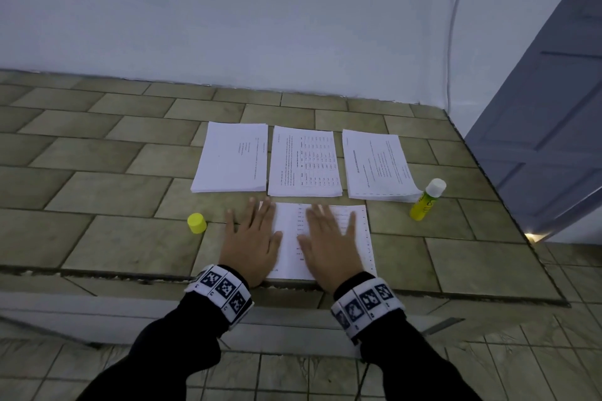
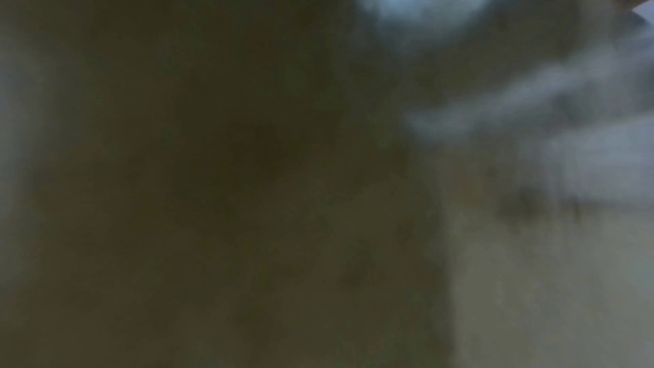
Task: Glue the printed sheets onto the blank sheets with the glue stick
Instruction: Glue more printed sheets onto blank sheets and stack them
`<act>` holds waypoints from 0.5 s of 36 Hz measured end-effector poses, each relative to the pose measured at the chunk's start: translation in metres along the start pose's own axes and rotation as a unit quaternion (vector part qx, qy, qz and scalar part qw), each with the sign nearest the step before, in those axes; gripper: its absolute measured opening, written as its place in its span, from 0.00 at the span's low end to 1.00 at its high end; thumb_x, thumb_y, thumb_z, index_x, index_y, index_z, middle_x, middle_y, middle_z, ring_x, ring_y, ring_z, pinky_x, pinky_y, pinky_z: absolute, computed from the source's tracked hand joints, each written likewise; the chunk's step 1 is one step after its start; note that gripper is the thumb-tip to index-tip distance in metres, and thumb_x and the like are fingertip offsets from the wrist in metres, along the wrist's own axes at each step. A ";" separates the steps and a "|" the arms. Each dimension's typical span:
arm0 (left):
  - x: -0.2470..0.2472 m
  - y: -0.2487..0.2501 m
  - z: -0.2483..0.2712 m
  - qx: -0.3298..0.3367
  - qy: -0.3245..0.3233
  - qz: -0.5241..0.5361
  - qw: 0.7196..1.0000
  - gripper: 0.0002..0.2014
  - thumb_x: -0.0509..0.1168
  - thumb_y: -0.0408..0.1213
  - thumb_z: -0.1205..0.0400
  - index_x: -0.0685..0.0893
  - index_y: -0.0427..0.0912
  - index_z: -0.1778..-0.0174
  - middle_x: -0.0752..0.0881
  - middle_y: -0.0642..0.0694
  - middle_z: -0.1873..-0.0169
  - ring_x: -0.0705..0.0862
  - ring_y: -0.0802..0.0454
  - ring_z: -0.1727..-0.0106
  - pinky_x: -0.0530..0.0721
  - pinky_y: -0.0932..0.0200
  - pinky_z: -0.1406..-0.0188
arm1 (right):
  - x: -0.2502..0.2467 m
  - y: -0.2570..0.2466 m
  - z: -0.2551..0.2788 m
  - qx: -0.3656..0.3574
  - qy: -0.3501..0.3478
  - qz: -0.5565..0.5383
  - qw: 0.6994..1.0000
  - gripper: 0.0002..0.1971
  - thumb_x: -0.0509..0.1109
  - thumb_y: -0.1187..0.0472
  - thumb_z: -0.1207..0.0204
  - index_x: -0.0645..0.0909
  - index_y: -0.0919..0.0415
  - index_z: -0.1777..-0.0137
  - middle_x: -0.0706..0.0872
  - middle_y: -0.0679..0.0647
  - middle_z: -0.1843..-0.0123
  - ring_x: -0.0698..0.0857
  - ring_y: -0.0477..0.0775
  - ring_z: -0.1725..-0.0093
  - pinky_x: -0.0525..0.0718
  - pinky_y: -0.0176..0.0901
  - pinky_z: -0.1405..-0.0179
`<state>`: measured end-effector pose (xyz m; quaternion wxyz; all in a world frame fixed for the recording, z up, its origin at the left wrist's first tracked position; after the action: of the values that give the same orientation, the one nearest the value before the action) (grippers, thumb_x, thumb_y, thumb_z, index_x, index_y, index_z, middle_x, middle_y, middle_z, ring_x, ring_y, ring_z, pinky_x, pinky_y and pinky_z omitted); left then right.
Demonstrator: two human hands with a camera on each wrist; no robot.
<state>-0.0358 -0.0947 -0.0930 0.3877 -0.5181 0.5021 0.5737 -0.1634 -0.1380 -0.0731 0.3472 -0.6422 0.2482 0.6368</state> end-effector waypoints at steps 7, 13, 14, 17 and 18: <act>-0.003 0.003 0.000 0.024 0.022 -0.011 0.999 0.29 0.47 0.47 0.17 0.79 0.35 0.26 0.78 0.39 0.26 0.75 0.35 0.24 0.71 0.20 0.34 | 0.014 -0.029 -0.021 -0.020 -0.009 -0.056 0.998 0.48 0.18 0.33 0.29 0.48 0.57 0.14 0.48 0.49 0.12 0.43 0.45 0.14 0.31 0.69 0.21; 0.001 0.000 0.000 0.005 0.009 -0.013 1.000 0.34 0.39 0.53 0.16 0.69 0.37 0.19 0.68 0.42 0.19 0.64 0.39 0.17 0.59 0.25 0.24 | 0.010 0.037 -0.005 0.068 -0.002 -0.010 0.998 0.55 0.09 0.31 0.36 0.45 0.57 0.14 0.46 0.48 0.12 0.45 0.45 0.14 0.33 0.67 0.21; 0.002 -0.001 0.000 0.002 0.003 -0.013 1.000 0.36 0.36 0.53 0.17 0.66 0.38 0.18 0.65 0.43 0.17 0.60 0.40 0.16 0.55 0.27 0.22 | 0.009 0.051 0.001 0.086 -0.002 -0.004 0.996 0.54 0.09 0.32 0.36 0.45 0.56 0.14 0.46 0.48 0.12 0.45 0.45 0.14 0.34 0.67 0.21; 0.003 -0.001 0.000 -0.001 0.000 -0.017 1.000 0.38 0.32 0.55 0.18 0.61 0.40 0.16 0.60 0.44 0.15 0.55 0.41 0.14 0.50 0.29 0.20 | 0.002 0.084 0.016 0.120 -0.001 0.003 0.993 0.48 0.18 0.36 0.33 0.47 0.55 0.14 0.47 0.47 0.13 0.46 0.46 0.14 0.35 0.69 0.21; 0.003 -0.001 -0.001 -0.002 -0.002 -0.015 1.000 0.38 0.32 0.55 0.19 0.61 0.40 0.15 0.60 0.44 0.15 0.55 0.41 0.14 0.49 0.29 0.20 | 0.000 0.089 0.019 0.124 -0.004 0.020 0.992 0.47 0.19 0.37 0.32 0.48 0.55 0.14 0.48 0.47 0.13 0.47 0.47 0.14 0.36 0.71 0.21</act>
<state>-0.0351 -0.0955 -0.0957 0.3959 -0.5259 0.4920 0.5698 -0.2438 -0.1798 -0.0835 0.4123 -0.5862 0.3372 0.6105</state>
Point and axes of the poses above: each hand's wrist, its own z-axis away from the middle knuckle, its own x-axis out of the palm, y = z × x, the point moved 8 cm from there along -z, towards the middle knuckle
